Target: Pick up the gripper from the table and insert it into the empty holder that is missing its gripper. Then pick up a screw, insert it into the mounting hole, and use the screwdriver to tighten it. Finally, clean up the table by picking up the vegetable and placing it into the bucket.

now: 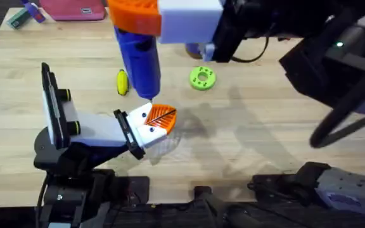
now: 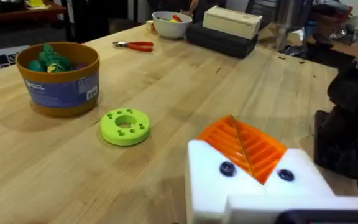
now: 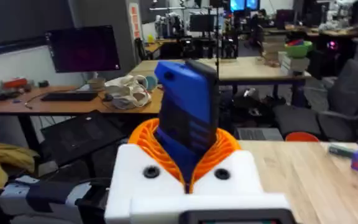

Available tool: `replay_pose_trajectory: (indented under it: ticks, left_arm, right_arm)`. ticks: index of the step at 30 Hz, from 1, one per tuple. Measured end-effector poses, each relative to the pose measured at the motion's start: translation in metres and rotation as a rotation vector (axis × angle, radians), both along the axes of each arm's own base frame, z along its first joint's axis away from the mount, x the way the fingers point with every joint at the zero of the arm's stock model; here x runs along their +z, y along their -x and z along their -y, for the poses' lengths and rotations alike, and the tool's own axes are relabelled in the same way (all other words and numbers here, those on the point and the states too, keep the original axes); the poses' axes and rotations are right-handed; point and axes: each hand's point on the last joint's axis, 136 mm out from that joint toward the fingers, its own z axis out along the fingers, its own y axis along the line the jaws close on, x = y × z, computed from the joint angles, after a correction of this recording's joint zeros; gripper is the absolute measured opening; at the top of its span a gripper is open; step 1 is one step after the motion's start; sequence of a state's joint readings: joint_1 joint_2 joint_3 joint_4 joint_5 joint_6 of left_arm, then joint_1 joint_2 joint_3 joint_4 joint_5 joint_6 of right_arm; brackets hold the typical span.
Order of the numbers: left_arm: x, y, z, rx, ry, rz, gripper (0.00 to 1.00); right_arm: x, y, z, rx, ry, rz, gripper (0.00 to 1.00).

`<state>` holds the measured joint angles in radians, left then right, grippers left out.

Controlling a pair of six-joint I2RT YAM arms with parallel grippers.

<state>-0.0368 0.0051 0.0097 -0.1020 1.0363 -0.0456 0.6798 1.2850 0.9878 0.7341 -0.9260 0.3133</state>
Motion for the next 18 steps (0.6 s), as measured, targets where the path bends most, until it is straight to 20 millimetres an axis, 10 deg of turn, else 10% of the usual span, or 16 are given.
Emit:
replay_pose_trajectory:
  ticks: [18]
  left_arm:
    - [0.0, 0.0, 0.0, 0.0, 0.0, 0.0, 0.008]
  right_arm:
    - [-0.016, 0.018, -0.026, 0.076, 0.001, 0.078, 0.024]
